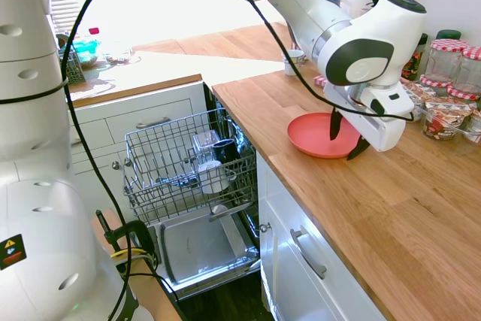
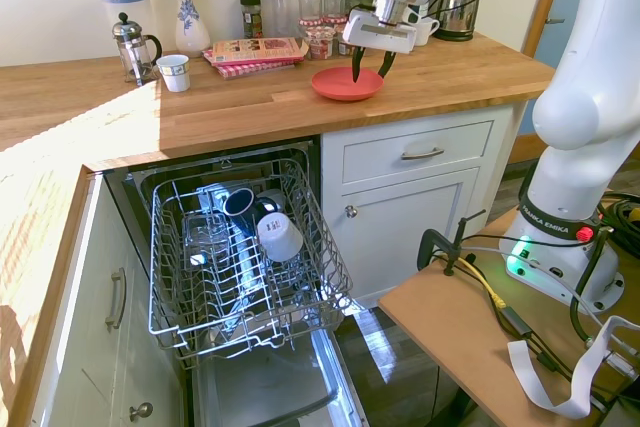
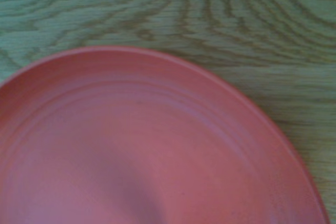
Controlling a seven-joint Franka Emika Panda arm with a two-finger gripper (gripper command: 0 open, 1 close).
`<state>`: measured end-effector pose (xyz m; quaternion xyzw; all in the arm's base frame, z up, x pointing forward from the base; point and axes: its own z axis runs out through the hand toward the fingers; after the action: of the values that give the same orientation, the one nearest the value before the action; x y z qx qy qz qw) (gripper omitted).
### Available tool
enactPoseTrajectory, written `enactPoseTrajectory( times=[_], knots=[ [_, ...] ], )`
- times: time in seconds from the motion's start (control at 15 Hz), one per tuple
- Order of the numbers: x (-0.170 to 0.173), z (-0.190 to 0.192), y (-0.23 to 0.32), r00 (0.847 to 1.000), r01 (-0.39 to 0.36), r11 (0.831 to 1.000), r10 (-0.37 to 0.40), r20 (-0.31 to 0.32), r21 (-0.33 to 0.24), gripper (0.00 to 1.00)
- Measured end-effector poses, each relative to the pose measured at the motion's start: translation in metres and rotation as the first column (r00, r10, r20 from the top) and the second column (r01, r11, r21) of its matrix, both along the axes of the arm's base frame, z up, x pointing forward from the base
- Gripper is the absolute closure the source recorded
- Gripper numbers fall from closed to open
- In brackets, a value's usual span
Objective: Put the plate in the dishwasher
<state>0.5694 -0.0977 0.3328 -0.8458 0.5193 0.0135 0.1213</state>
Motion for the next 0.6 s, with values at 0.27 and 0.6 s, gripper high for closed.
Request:
enactPoseTrajectory(
  times=[0.27, 0.6],
  knots=[
    [0.000, -0.003, -0.004, 1.000, 0.007, 1.000, -0.007, -0.001, 0.008, 1.00],
    [-0.002, -0.007, -0.013, 1.000, 0.014, 0.999, -0.014, 0.008, 0.046, 1.00]
  ],
)
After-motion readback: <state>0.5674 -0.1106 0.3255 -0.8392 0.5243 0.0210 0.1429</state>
